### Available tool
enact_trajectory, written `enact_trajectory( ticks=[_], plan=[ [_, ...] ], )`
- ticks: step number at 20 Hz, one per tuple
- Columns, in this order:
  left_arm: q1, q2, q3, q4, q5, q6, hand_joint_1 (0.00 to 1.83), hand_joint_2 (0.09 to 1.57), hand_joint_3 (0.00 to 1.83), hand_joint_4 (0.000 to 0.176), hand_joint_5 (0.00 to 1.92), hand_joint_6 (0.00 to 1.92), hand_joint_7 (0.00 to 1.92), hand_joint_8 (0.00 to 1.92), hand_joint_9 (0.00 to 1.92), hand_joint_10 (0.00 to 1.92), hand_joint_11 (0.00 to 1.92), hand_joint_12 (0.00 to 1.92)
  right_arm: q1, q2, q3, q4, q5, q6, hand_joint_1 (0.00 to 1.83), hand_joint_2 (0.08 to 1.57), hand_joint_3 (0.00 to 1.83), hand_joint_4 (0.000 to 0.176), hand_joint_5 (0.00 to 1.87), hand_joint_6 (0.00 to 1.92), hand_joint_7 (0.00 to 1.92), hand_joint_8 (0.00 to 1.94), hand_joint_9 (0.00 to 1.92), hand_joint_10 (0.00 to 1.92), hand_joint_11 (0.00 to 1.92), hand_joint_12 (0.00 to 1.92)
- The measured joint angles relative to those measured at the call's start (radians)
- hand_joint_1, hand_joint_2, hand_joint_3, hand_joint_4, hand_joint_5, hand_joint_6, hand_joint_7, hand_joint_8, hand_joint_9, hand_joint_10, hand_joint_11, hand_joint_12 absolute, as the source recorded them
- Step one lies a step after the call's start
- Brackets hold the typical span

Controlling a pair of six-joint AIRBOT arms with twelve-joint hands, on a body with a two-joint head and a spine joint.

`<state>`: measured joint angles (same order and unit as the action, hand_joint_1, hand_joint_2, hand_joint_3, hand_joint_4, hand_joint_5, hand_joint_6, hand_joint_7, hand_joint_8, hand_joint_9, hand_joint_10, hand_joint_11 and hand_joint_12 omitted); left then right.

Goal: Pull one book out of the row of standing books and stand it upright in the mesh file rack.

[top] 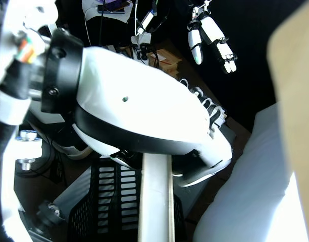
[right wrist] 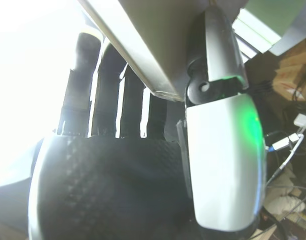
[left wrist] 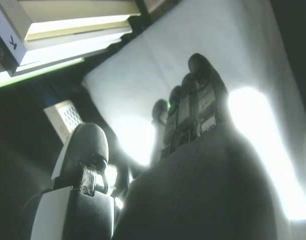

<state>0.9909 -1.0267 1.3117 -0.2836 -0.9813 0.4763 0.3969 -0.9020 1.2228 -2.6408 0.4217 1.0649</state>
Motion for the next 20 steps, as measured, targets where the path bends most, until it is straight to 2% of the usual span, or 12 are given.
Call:
enact_trajectory(
  ticks=[1,3,4,5,6,7,9,11,14,16,18,20],
  plan=[
    [0.0,0.0,0.0,0.0,0.0,0.0,0.48,1.45,0.0,0.034,0.09,0.0,0.03,0.0,0.01,0.0,0.0,0.28,-0.015,-0.006,0.006,0.002,-0.004,0.011,1.34,1.18,0.0,0.0,0.81,1.02,0.85,1.27,0.86,1.59,0.76,1.86],
    [0.0,0.0,-0.004,-0.002,0.0,0.0,0.52,1.44,0.0,0.018,0.11,0.0,0.05,0.0,0.03,0.01,0.0,0.31,-0.044,-0.025,0.016,-0.005,-0.01,0.01,1.38,1.15,0.0,0.0,0.85,0.95,0.95,1.06,0.94,1.46,0.82,1.81],
    [0.0,0.0,-0.004,0.003,0.001,0.0,0.53,1.43,0.0,0.019,0.11,0.0,0.05,0.0,0.04,0.01,0.0,0.36,-0.059,-0.037,0.018,-0.016,-0.009,0.009,1.36,1.18,0.01,0.0,0.77,1.07,0.85,1.19,0.83,1.57,0.75,1.83],
    [0.0,0.0,-0.004,0.003,0.002,0.0,0.56,1.42,0.0,0.021,0.11,0.0,0.06,0.0,0.05,0.01,0.0,0.43,-0.071,-0.046,0.02,-0.025,-0.009,0.008,1.36,1.19,0.0,0.0,0.75,1.15,0.85,1.16,0.82,1.54,0.66,1.79],
    [0.0,0.0,-0.004,0.0,0.001,0.0,0.59,1.41,0.0,0.015,0.12,0.0,0.06,0.0,0.05,0.01,0.0,0.49,-0.083,-0.058,0.024,-0.033,-0.009,0.009,1.46,1.18,0.0,0.0,0.77,1.27,0.87,1.07,0.83,1.32,0.61,1.76],
    [0.0,0.0,-0.004,-0.002,0.001,-0.001,0.6,1.41,0.0,0.011,0.12,0.0,0.07,0.0,0.06,0.01,0.0,0.5,-0.092,-0.065,0.026,-0.035,-0.012,0.009,1.37,1.18,0.0,0.0,0.81,1.31,0.88,1.05,0.75,1.4,0.52,1.64],
    [0.0,0.0,-0.004,-0.001,0.001,-0.003,0.6,1.41,0.0,0.013,0.12,0.0,0.07,0.0,0.05,0.01,0.0,0.5,-0.122,-0.089,0.042,-0.034,-0.011,0.009,1.35,1.19,0.0,0.0,0.81,1.35,0.86,1.08,0.72,1.41,0.53,1.56],
    [0.008,0.0,-0.006,-0.013,-0.005,-0.004,0.61,1.41,0.0,0.006,0.13,0.0,0.08,0.0,0.06,0.01,0.0,0.5,-0.161,-0.114,0.062,-0.035,-0.011,0.01,1.36,1.18,0.0,0.0,0.82,1.25,0.86,1.09,0.8,1.42,0.58,1.62],
    [0.013,0.001,-0.011,-0.016,0.0,-0.004,0.59,1.42,0.0,0.009,0.11,0.0,0.07,0.0,0.04,0.0,0.0,0.47,-0.183,-0.129,0.074,-0.036,-0.012,0.012,1.34,1.21,0.0,0.0,0.78,1.33,0.77,1.2,0.74,1.47,0.51,1.63],
    [0.013,0.001,-0.011,-0.018,-0.006,-0.005,0.57,1.42,0.0,0.019,0.1,0.0,0.05,0.0,0.03,0.0,0.0,0.45,-0.183,-0.135,0.079,-0.031,-0.019,0.018,1.32,1.27,0.0,0.0,0.78,1.41,0.64,1.33,0.55,1.63,0.24,1.77],
    [0.013,0.001,-0.011,-0.019,-0.006,-0.005,0.57,1.43,0.0,0.018,0.1,0.0,0.05,0.0,0.03,0.0,0.0,0.53,-0.198,-0.146,0.09,-0.032,-0.03,0.017,1.32,1.26,0.0,0.0,0.76,1.41,0.65,1.32,0.61,1.6,0.35,1.76],
    [0.013,0.001,-0.011,-0.02,-0.007,-0.006,0.55,1.43,0.0,0.015,0.1,0.0,0.04,0.0,0.02,0.0,0.0,0.47,-0.208,-0.151,0.092,-0.031,-0.032,0.017,1.32,1.26,0.0,0.0,0.76,1.39,0.65,1.33,0.63,1.6,0.37,1.77]
  ],
)
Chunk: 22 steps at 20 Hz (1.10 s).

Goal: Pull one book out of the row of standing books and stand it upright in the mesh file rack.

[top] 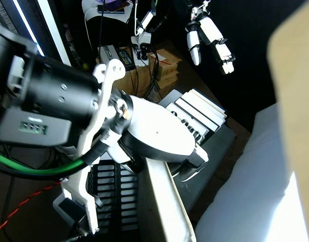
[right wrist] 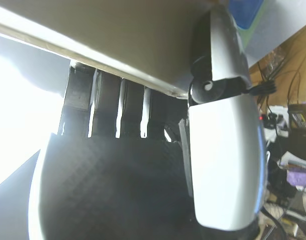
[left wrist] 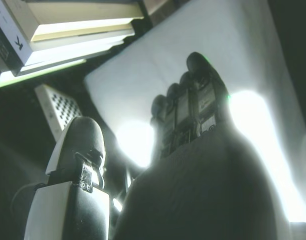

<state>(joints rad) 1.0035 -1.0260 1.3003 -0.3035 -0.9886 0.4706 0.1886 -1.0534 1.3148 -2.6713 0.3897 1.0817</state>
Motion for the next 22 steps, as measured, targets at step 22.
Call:
enact_trajectory(
  ticks=[22],
  plan=[
    [0.025,0.0,-0.007,-0.02,-0.018,-0.004,0.57,1.42,0.0,0.002,0.11,0.0,0.07,0.0,0.05,0.01,0.0,0.56,-0.054,0.045,-0.056,0.148,-0.043,-0.055,1.22,1.24,0.0,0.0,0.76,1.06,0.78,1.6,0.87,1.8,0.87,1.92]
  ],
)
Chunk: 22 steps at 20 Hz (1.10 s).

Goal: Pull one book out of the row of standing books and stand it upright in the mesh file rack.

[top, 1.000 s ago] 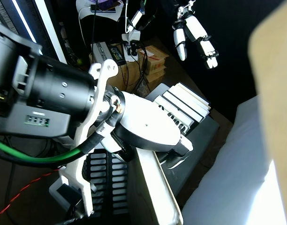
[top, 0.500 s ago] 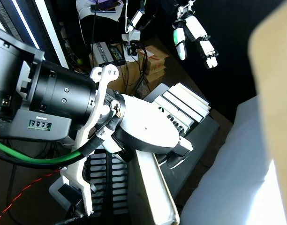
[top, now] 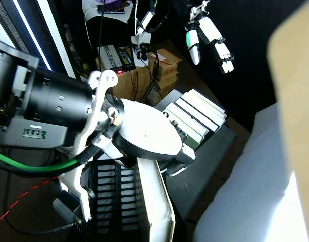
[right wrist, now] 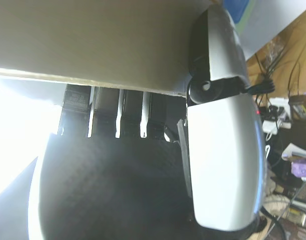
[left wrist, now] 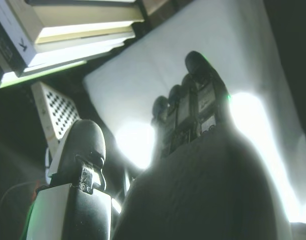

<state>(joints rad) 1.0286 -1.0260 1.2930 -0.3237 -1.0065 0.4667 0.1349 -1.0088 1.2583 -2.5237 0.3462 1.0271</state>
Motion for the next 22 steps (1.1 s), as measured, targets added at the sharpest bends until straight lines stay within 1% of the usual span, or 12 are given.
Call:
enact_trajectory(
  ticks=[5,7,8,9,14,15,16,18,19,20,21,22],
  plan=[
    [0.006,0.0,-0.003,-0.007,-0.003,0.0,0.55,1.42,0.0,0.014,0.1,0.0,0.05,0.0,0.04,0.0,0.0,0.61,0.018,0.014,-0.016,0.162,0.021,-0.108,1.35,1.2,0.0,0.0,0.77,1.13,0.82,1.27,0.76,1.55,0.49,1.82],
    [0.008,0.0,-0.006,-0.006,-0.004,0.0,0.58,1.42,0.0,0.008,0.11,0.0,0.06,0.0,0.04,0.0,0.0,0.6,0.018,0.022,-0.035,0.204,0.024,-0.143,1.35,1.22,0.0,0.0,0.86,0.86,0.77,1.45,0.69,1.77,0.61,1.92],
    [0.011,0.0,-0.006,-0.007,-0.006,0.0,0.58,1.42,0.0,0.008,0.11,0.0,0.06,0.0,0.04,0.0,0.0,0.6,0.018,0.026,-0.04,0.225,0.03,-0.143,1.35,1.22,0.0,0.0,0.86,0.86,0.77,1.45,0.69,1.77,0.61,1.92],
    [0.011,0.0,-0.006,-0.01,-0.002,0.0,0.56,1.42,0.0,0.006,0.11,0.0,0.06,0.0,0.04,0.0,0.0,0.6,0.026,0.03,-0.046,0.222,0.044,-0.146,1.25,1.23,0.01,0.0,0.8,0.99,0.77,1.6,0.93,1.89,0.95,1.92],
    [0.011,0.0,-0.006,-0.012,-0.004,0.0,0.54,1.42,0.0,0.026,0.1,0.0,0.05,0.0,0.03,0.0,0.0,0.53,0.063,0.033,-0.048,0.218,0.045,-0.162,1.22,1.24,0.0,0.0,0.79,1.06,0.77,1.62,0.87,1.9,0.91,1.92],
    [0.011,0.0,-0.006,-0.013,-0.004,0.0,0.54,1.42,0.0,0.026,0.1,0.0,0.05,0.0,0.03,0.0,0.0,0.53,0.072,0.033,-0.05,0.216,0.049,-0.166,1.23,1.2,0.0,0.0,0.82,1.06,0.88,1.43,0.94,1.76,0.91,1.92],
    [0.011,0.0,-0.006,-0.014,-0.004,0.0,0.53,1.43,0.0,0.026,0.1,0.0,0.05,0.0,0.03,0.0,0.0,0.57,0.081,0.033,-0.053,0.215,0.055,-0.169,1.23,1.22,0.0,0.0,0.78,1.05,0.83,1.55,1.07,1.89,1.11,1.92],
    [0.011,0.0,-0.006,-0.014,-0.004,0.0,0.53,1.43,0.0,0.02,0.1,0.0,0.04,0.0,0.02,0.01,0.0,0.51,0.1,0.033,-0.056,0.211,0.058,-0.172,1.34,1.22,0.0,0.0,0.82,1.05,0.77,1.38,0.68,1.71,0.49,1.92],
    [0.013,0.0,-0.006,-0.015,-0.004,0.0,0.54,1.43,0.0,0.018,0.1,0.0,0.04,0.0,0.02,0.0,0.0,0.52,0.111,0.033,-0.06,0.194,0.059,-0.172,1.35,1.21,0.0,0.0,0.85,0.92,0.8,1.38,0.71,1.73,0.56,1.92],
    [0.013,0.0,-0.006,-0.016,-0.004,0.0,0.52,1.43,0.0,0.025,0.09,0.0,0.03,0.0,0.01,0.0,0.0,0.47,0.114,0.033,-0.06,0.188,0.056,-0.177,1.25,1.2,0.0,0.0,0.81,1.18,0.82,1.35,1.07,1.88,1.08,1.92],
    [0.013,0.0,-0.006,-0.018,-0.004,0.0,0.52,1.43,0.0,0.023,0.09,0.0,0.04,0.0,0.02,0.0,0.0,0.46,0.122,0.033,-0.06,0.185,0.057,-0.176,1.24,1.2,0.0,0.0,0.84,1.03,0.82,1.5,0.87,1.83,0.81,1.92],
    [0.013,0.0,-0.006,-0.018,-0.004,0.0,0.53,1.43,0.0,0.019,0.09,0.0,0.04,0.0,0.02,0.0,0.0,0.48,0.131,0.033,-0.06,0.187,0.065,-0.173,1.23,1.2,0.0,0.0,0.84,0.99,0.82,1.54,0.85,1.85,0.8,1.92]
  ],
)
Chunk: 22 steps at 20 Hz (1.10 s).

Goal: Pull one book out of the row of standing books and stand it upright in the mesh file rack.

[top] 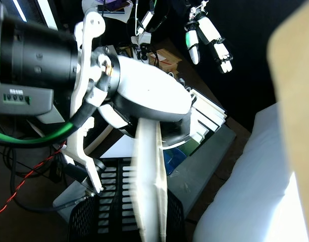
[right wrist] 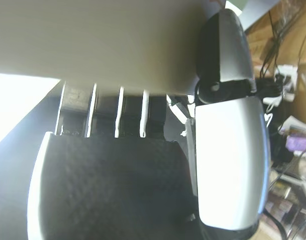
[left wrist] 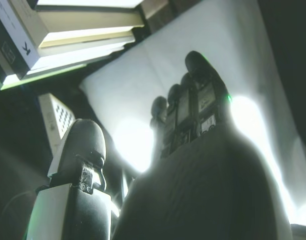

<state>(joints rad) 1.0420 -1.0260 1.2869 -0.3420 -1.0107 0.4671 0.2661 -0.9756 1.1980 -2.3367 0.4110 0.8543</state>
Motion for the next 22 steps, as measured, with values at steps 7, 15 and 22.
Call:
enact_trajectory(
  ticks=[7,15,22],
  plan=[
    [0.004,0.0,-0.004,-0.011,-0.001,0.003,0.55,1.43,0.0,0.02,0.09,0.0,0.04,0.0,0.02,0.0,0.0,0.54,0.018,0.036,-0.035,0.06,0.036,-0.003,1.35,1.22,0.0,0.0,0.75,1.1,0.78,1.35,0.75,1.63,0.61,1.92],
    [0.012,0.0,-0.01,-0.018,-0.007,0.003,0.59,1.41,0.0,0.006,0.12,0.0,0.06,0.0,0.04,0.01,0.0,0.66,-0.026,0.038,-0.036,0.091,0.039,-0.007,1.35,1.21,0.0,0.0,0.8,1.14,0.83,1.3,0.68,1.6,0.27,1.92],
    [0.012,0.0,-0.01,-0.021,-0.008,0.003,0.54,1.42,0.0,0.016,0.1,0.0,0.05,0.0,0.03,0.0,0.0,0.57,-0.126,0.01,-0.003,0.116,0.038,-0.006,1.34,1.21,0.0,0.0,0.84,1.28,0.78,1.19,0.66,1.52,0.27,1.77]
  ],
)
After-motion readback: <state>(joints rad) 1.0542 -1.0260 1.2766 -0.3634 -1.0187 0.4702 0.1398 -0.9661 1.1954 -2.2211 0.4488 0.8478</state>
